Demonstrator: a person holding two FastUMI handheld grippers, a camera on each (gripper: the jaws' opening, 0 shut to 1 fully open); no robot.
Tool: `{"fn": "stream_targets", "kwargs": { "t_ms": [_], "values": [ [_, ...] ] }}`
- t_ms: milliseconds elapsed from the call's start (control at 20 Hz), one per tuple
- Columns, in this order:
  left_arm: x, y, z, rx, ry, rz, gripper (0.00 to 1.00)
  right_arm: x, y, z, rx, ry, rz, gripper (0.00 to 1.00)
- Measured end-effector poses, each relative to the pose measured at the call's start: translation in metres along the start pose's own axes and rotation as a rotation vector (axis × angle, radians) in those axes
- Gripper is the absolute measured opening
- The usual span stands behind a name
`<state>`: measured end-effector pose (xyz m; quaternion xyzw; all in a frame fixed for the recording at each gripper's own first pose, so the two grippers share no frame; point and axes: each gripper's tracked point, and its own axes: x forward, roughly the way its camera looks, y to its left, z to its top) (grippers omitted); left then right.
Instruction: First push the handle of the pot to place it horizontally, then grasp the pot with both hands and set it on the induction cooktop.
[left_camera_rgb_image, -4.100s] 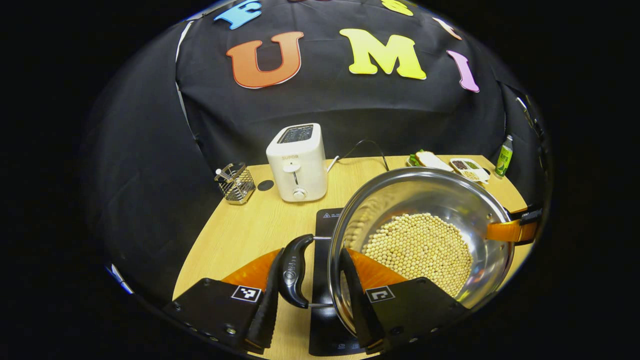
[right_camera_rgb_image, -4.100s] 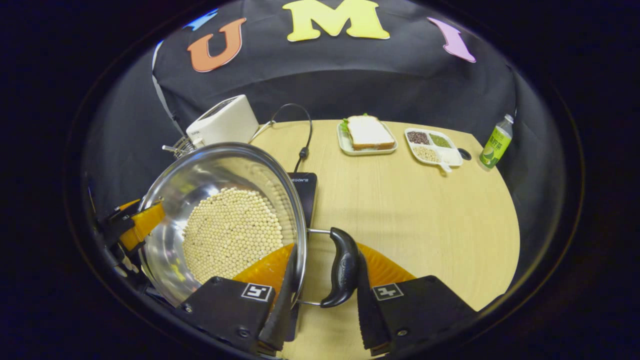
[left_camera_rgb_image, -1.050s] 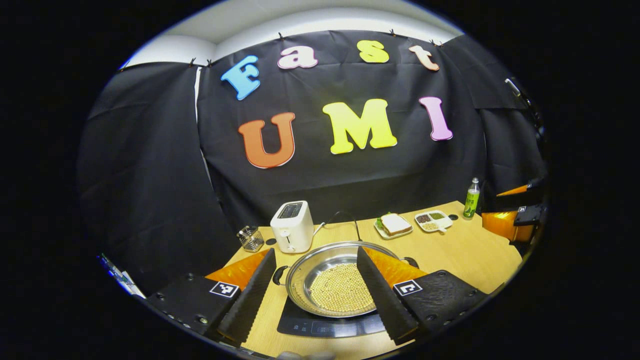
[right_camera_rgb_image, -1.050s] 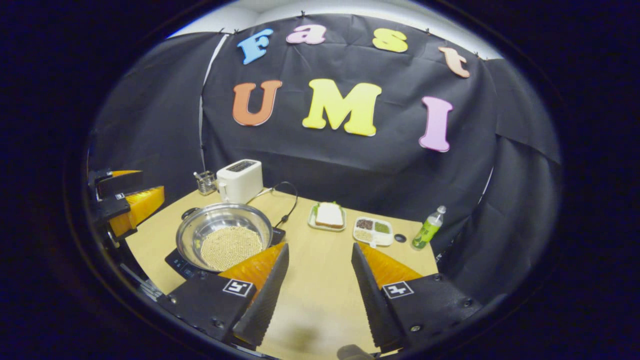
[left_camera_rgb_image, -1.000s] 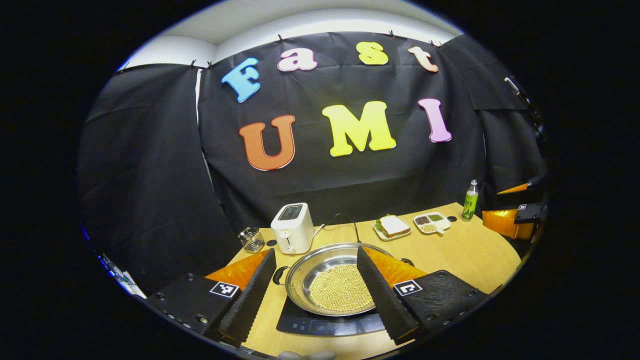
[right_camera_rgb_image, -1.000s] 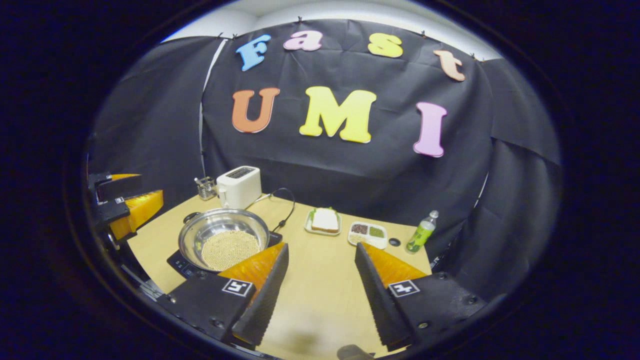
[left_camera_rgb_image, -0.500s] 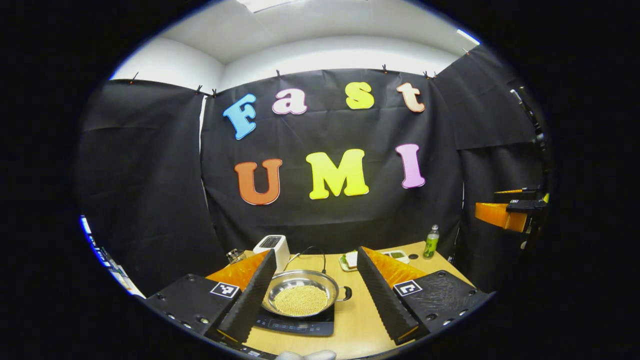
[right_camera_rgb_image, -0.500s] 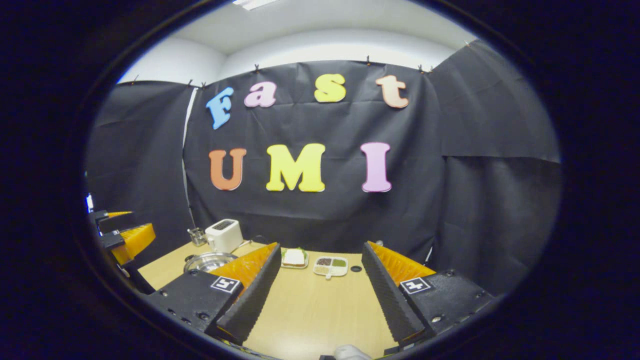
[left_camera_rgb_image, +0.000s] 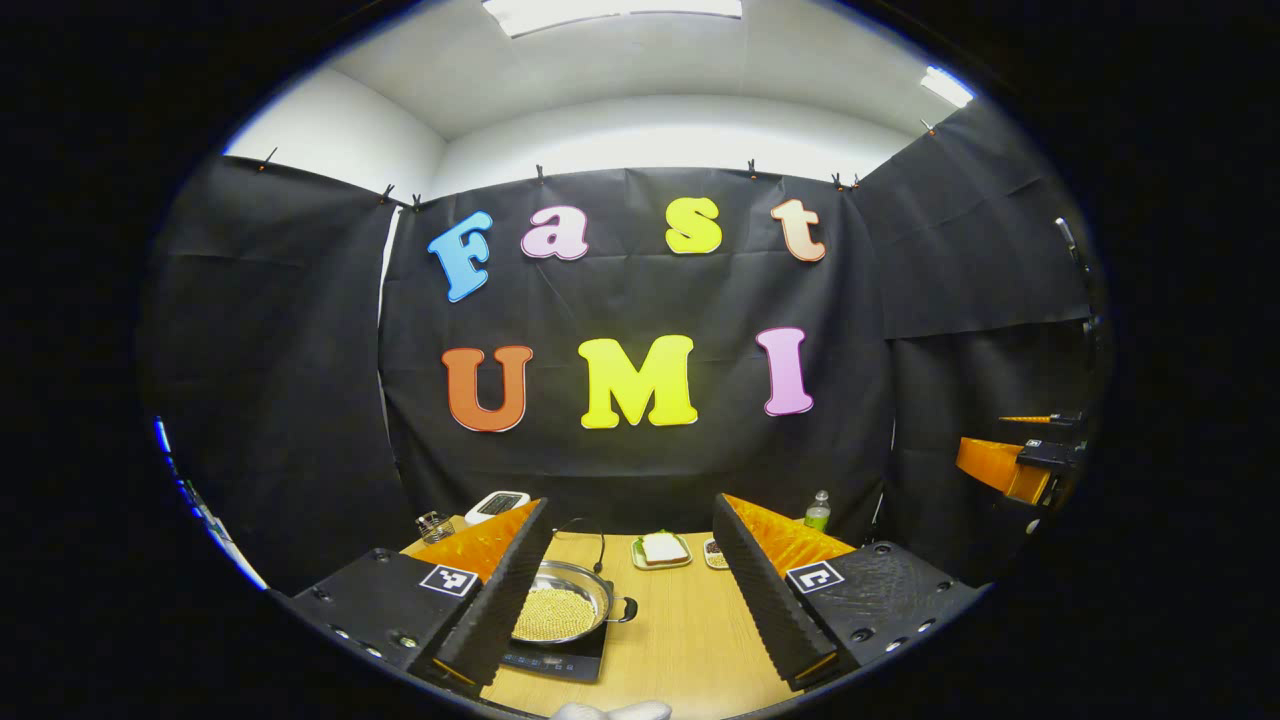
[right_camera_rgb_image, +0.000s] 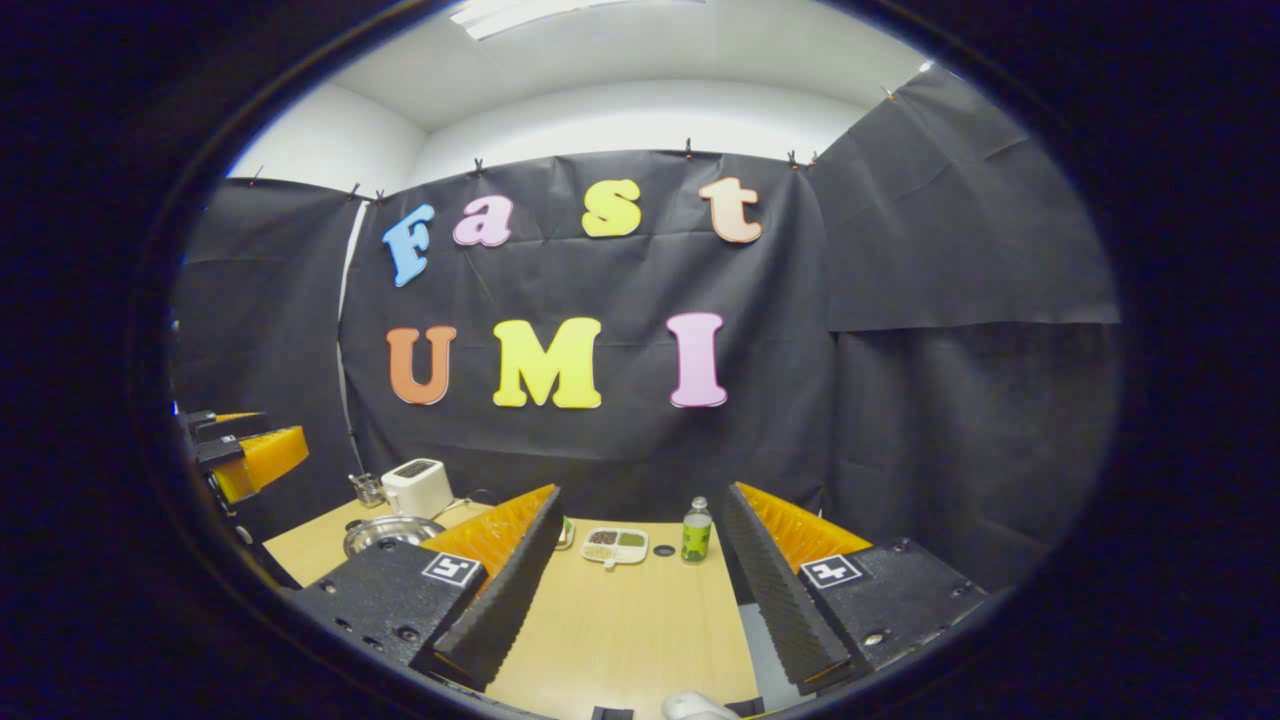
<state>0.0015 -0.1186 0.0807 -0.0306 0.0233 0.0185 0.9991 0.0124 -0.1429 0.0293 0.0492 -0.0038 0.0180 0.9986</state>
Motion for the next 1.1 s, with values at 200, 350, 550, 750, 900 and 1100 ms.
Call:
{"fn": "stream_targets", "kwargs": {
  "t_ms": [200, 350, 550, 750, 900, 1100],
  "values": [
    [0.000, -0.001, 0.001, 0.010, -0.005, -0.006, 0.96, -0.008, -0.012, 0.000, 0.006, -0.016, -0.012, 1.00],
    [0.000, -0.001, 0.004, 0.017, -0.006, -0.006, 0.96, -0.013, -0.017, 0.008, 0.012, -0.034, -0.014, 1.00],
    [-0.005, -0.005, 0.010, 0.021, -0.016, -0.013, 0.96, -0.017, -0.019, 0.011, 0.005, -0.052, -0.013, 1.00],
    [-0.006, -0.006, 0.011, 0.025, -0.018, -0.017, 0.96, -0.018, -0.023, 0.010, 0.016, -0.047, -0.018, 1.00],
    [-0.008, -0.003, 0.011, 0.024, -0.023, -0.006, 0.96, -0.016, -0.021, 0.009, 0.019, -0.044, -0.011, 1.00],
    [-0.008, 0.002, 0.011, 0.024, -0.022, 0.005, 0.96, -0.017, -0.018, 0.007, 0.020, -0.041, 0.000, 1.00]
  ]
}}
